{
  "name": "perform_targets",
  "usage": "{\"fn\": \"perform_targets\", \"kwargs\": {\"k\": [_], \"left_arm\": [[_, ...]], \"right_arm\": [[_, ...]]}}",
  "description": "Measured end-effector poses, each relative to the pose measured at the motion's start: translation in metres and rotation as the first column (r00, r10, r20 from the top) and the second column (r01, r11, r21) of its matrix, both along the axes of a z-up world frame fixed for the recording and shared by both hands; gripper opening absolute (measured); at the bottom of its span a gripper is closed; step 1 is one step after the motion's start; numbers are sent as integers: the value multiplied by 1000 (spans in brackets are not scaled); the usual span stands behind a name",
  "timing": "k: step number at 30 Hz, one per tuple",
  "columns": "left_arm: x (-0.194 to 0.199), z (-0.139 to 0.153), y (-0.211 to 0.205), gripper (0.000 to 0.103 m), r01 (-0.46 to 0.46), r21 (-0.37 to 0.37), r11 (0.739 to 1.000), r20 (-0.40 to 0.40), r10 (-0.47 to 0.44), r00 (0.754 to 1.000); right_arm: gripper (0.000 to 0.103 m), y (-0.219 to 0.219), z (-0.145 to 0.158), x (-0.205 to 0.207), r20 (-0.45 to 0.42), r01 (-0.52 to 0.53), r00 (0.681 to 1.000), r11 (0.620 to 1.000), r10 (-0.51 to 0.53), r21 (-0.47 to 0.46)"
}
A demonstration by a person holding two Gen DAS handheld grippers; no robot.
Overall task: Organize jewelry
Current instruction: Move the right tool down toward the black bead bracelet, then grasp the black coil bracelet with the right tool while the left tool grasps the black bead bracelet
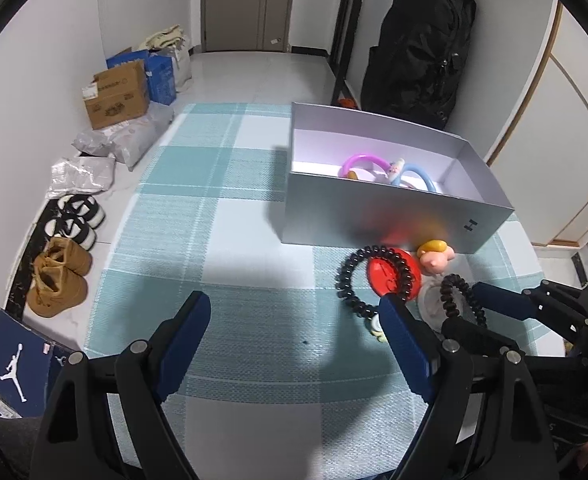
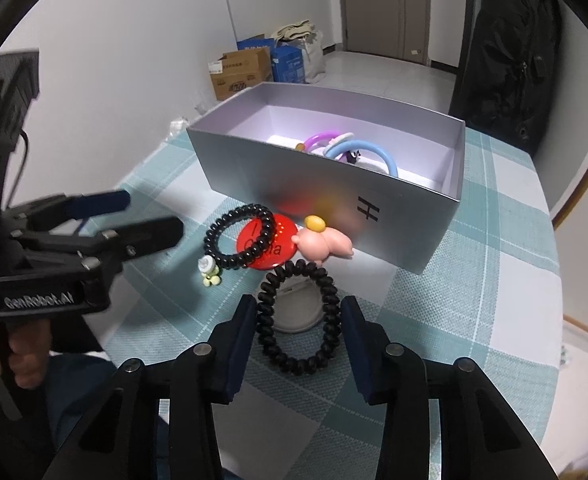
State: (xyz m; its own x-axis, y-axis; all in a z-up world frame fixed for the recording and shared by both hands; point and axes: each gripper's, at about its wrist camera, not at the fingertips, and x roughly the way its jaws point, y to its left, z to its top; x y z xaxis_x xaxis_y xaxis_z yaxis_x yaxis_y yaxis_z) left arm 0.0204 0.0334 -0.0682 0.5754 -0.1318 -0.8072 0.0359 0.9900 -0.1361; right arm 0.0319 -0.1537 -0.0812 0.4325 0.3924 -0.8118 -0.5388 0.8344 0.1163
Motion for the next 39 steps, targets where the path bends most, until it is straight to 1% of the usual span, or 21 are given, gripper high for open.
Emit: {"fn": "perform_targets", "kwargs": {"k": [3, 8, 12, 15, 21, 25, 28, 30, 31, 32, 33, 34, 35, 39], "left_arm": [[2, 0, -3, 83, 12, -9, 1000, 0, -12, 1000], [7, -3, -8, 83, 25, -21, 999, -12, -25, 1000], [11, -7, -18, 83, 59, 10, 998, -22, -59, 998], [12, -8, -23, 83, 77, 3, 997, -27, -77, 997], [16, -15, -38, 83, 120, 21, 993, -50, -119, 992], [19, -16, -43, 83, 122, 37, 992, -48, -120, 992], [22, -16, -41, 83, 113, 16, 993, -43, -113, 993], [23, -16, -41, 78, 108, 35, 994, -41, -107, 993], [24, -16, -43, 73, 108, 51, 993, -38, -106, 994], [23, -15, -43, 64, 121, 37, 992, -33, -120, 992], [22, -14, -45, 60, 131, 36, 991, -30, -130, 991], [21, -12, -46, 49, 148, 32, 988, -26, -147, 989], [21, -12, -48, 41, 159, 28, 987, -25, -159, 987], [17, -10, -51, 33, 187, 12, 982, -29, -187, 982]], "right_arm": [[38, -2, 1, 1, -19, 1, 1000, 1000, 0, 24], [38, -11, 6, 2, -35, 19, 999, 998, -16, 66], [38, -22, 10, 7, -52, 47, 998, 993, -42, 106], [38, -29, 12, 9, -58, 65, 997, 990, -58, 125], [38, -41, 19, 10, -53, 91, 995, 983, -84, 158], [37, -48, 23, 11, -58, 99, 994, 977, -90, 186], [37, -50, 26, 11, -48, 99, 995, 975, -91, 198], [37, -51, 27, 12, -48, 101, 994, 973, -93, 206], [37, -51, 27, 12, -48, 103, 994, 973, -95, 208], [37, -52, 27, 12, -49, 104, 994, 972, -96, 211], [37, -52, 27, 12, -48, 105, 994, 972, -96, 213], [37, -52, 27, 12, -47, 104, 994, 971, -96, 213], [37, -52, 27, 12, -47, 104, 994, 971, -96, 214], [37, -51, 27, 10, -45, 101, 995, 973, -93, 209]]}}
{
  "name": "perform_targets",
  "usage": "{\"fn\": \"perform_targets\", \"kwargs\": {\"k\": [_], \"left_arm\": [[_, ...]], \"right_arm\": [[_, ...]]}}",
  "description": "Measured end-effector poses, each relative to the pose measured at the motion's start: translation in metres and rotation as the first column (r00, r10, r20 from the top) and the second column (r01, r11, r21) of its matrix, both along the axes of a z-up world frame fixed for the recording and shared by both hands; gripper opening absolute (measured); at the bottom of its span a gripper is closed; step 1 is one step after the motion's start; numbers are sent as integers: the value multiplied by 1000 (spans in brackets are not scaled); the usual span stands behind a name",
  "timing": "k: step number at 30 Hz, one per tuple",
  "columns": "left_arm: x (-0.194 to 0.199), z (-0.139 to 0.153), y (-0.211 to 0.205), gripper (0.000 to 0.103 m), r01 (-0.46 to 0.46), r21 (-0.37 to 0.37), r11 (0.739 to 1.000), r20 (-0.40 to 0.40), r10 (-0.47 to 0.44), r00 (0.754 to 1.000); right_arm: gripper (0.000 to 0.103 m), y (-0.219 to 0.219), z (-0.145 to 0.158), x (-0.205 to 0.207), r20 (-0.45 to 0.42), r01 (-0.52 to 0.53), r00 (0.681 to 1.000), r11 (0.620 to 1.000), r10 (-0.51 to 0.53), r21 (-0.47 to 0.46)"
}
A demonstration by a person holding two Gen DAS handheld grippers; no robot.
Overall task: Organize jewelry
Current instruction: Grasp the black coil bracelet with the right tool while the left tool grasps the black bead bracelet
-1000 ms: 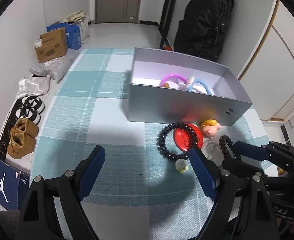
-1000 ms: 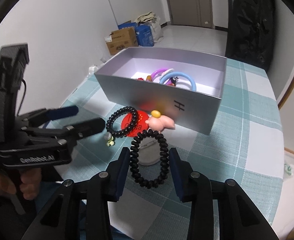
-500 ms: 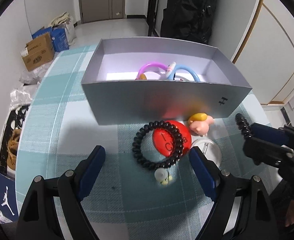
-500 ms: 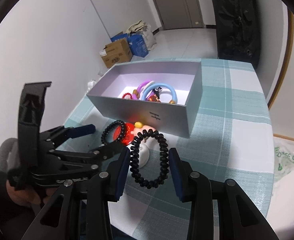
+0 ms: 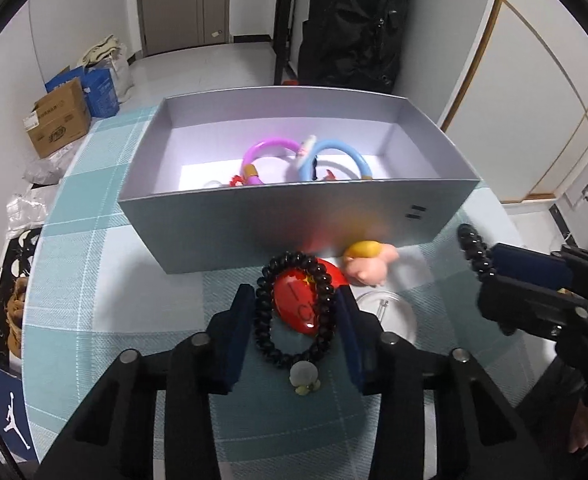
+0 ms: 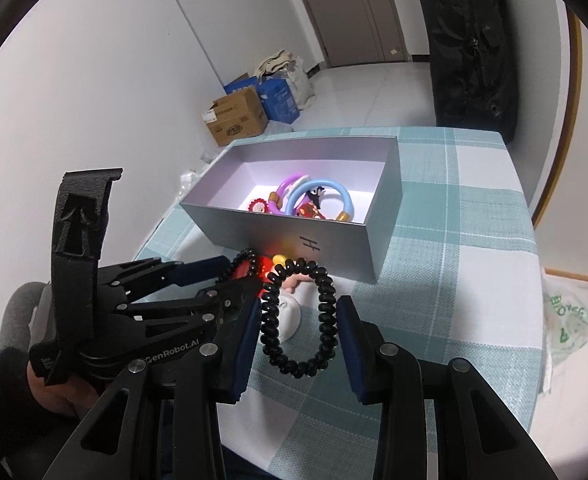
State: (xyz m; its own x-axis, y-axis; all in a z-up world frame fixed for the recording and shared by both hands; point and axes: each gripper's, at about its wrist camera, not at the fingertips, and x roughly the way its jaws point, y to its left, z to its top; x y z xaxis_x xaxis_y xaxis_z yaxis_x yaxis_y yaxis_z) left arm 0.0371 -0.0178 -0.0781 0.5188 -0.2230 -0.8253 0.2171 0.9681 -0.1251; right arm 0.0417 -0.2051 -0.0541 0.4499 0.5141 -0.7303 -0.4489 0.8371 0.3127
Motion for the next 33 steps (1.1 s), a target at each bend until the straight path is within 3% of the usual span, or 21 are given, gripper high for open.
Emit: {"fn": "perform_targets", "kwargs": {"k": [5, 17, 25, 33], "left_arm": [[-4, 6, 3, 29, 31, -73, 997, 0, -32, 1000], [-8, 27, 5, 29, 54, -165, 985, 42, -47, 998], [-5, 43, 20, 29, 26, -265, 964, 79, -5, 997], [2, 58, 30, 29, 14, -320, 947, 122, 27, 992]], "right_arm": [[37, 0, 1, -1, 4, 3, 1000, 1000, -3, 3], [37, 2, 0, -1, 8, 11, 1000, 1000, -11, 4], [35, 2, 5, 1, 7, 20, 1000, 998, -20, 51], [35, -1, 17, 5, 26, 34, 999, 993, -37, 110]]}}
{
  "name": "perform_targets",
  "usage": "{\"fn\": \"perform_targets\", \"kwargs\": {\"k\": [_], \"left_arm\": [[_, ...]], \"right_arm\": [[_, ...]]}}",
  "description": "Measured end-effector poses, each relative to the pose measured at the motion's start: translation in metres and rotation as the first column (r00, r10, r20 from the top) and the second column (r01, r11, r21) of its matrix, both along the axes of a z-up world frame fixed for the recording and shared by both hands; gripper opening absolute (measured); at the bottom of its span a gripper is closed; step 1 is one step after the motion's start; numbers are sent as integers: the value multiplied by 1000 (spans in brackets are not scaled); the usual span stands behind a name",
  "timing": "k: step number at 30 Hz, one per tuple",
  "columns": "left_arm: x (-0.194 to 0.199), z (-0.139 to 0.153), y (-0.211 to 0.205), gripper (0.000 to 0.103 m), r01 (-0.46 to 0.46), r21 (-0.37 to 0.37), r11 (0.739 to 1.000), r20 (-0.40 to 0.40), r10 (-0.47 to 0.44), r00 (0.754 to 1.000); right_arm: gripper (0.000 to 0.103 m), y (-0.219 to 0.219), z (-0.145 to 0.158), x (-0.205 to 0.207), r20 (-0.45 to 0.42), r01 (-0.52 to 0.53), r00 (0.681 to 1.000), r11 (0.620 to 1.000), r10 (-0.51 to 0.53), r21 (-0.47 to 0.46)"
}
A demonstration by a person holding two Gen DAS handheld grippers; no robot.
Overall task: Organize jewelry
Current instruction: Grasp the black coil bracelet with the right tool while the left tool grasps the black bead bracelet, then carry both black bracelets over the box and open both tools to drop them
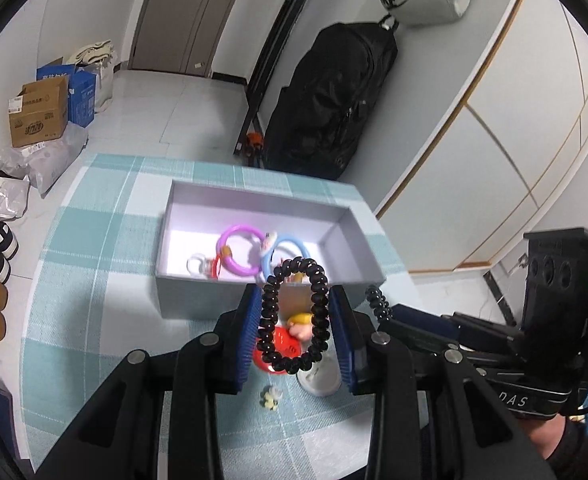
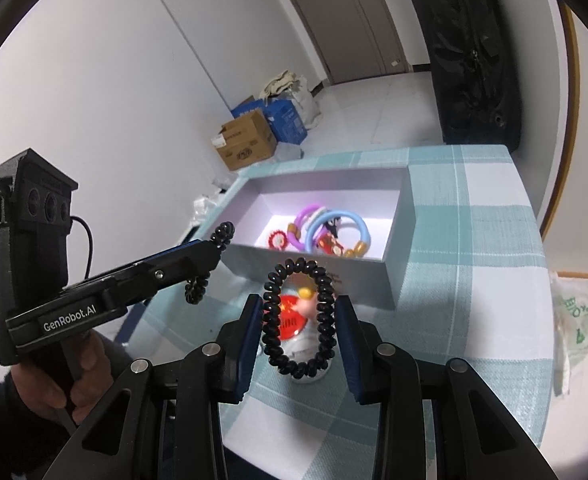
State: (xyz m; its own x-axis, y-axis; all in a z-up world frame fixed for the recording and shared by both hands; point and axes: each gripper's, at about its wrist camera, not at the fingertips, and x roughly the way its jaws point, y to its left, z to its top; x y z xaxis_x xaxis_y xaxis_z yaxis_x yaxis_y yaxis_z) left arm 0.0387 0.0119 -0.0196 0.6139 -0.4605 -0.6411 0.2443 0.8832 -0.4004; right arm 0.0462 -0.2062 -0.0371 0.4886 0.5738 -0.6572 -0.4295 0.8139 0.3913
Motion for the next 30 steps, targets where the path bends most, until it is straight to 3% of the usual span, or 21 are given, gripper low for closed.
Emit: {"fn": "perform_targets", "kwargs": {"k": [8, 17, 30], "left_arm": [[8, 6, 8, 29, -26, -26, 999, 29, 26, 999], [31, 2, 9, 29, -66, 85, 994, 57, 61, 996], [62, -11, 13, 29, -70, 91, 993, -32, 73, 997]], "right_arm": [[34, 0, 15, 7, 48, 25, 998, 999, -27, 40], [34, 8, 26, 31, 68, 5, 998, 1000, -7, 22], [34, 18, 19, 63, 52, -13, 999, 1000, 12, 16]]}}
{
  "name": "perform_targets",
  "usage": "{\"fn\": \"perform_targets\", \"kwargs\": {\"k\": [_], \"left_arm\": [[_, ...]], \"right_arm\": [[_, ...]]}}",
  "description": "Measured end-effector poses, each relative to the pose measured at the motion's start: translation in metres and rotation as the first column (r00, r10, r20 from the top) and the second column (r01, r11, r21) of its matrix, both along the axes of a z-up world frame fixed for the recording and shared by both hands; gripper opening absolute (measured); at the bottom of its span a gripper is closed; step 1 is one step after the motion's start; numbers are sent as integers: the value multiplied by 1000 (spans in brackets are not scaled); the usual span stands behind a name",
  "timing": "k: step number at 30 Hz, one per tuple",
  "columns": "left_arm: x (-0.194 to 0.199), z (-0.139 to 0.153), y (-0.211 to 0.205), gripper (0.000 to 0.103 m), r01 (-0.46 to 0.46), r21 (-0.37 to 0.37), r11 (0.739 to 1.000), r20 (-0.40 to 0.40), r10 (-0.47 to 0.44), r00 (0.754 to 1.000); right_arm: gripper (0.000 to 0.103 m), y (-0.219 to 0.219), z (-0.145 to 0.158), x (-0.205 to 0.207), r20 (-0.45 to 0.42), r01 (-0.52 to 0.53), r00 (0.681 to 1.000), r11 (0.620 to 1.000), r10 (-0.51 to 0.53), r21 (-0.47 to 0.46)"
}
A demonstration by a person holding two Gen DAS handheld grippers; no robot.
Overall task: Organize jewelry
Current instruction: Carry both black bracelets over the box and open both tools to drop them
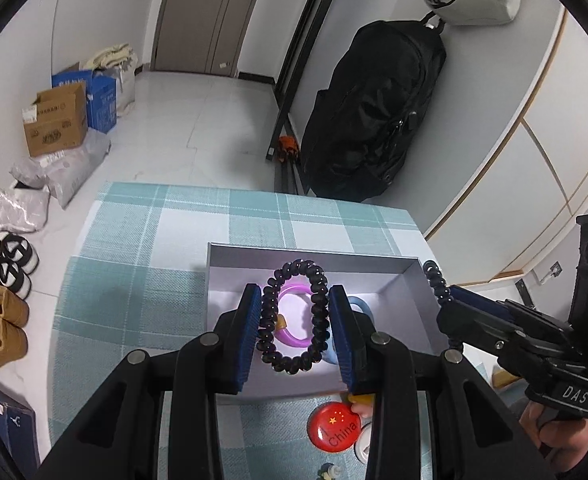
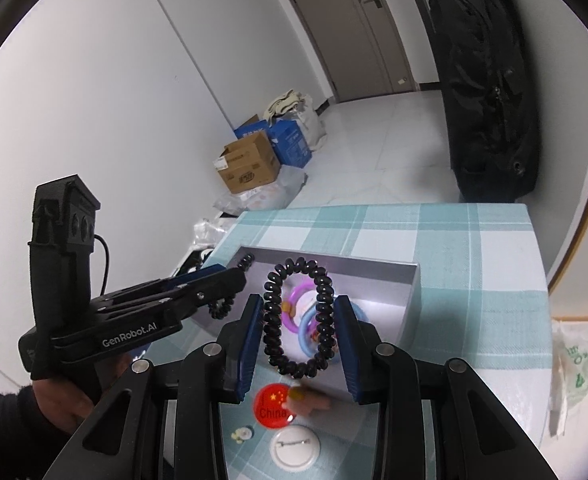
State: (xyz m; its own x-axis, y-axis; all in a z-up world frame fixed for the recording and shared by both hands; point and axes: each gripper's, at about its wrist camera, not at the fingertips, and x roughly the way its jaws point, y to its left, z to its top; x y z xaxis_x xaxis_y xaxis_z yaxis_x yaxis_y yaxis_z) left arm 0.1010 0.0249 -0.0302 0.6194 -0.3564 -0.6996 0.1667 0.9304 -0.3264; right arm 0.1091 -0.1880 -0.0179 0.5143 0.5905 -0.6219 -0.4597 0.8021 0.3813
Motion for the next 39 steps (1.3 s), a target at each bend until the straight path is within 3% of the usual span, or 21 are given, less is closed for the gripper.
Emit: {"fn": "perform_targets", "kwargs": {"k": [27, 30, 36, 39], "left_arm": [[20, -15, -8, 29, 23, -6, 1000, -81, -23, 996], [20, -14, -6, 29, 19, -32, 999, -71, -21, 997], [21, -13, -3, 44, -9, -62, 998, -74, 5, 997], [20, -12, -4, 57, -7, -68, 998, -71, 2, 998]], "right_arm": [[35, -3, -19, 20, -46, 10, 999, 1000, -9, 21], [39, -1, -19, 21, -37, 15, 999, 1000, -15, 15], [47, 0, -15, 17, -2, 12, 1000, 1000, -12, 20], [55, 0, -11, 14, 22, 11, 1000, 1000, -12, 19]]}}
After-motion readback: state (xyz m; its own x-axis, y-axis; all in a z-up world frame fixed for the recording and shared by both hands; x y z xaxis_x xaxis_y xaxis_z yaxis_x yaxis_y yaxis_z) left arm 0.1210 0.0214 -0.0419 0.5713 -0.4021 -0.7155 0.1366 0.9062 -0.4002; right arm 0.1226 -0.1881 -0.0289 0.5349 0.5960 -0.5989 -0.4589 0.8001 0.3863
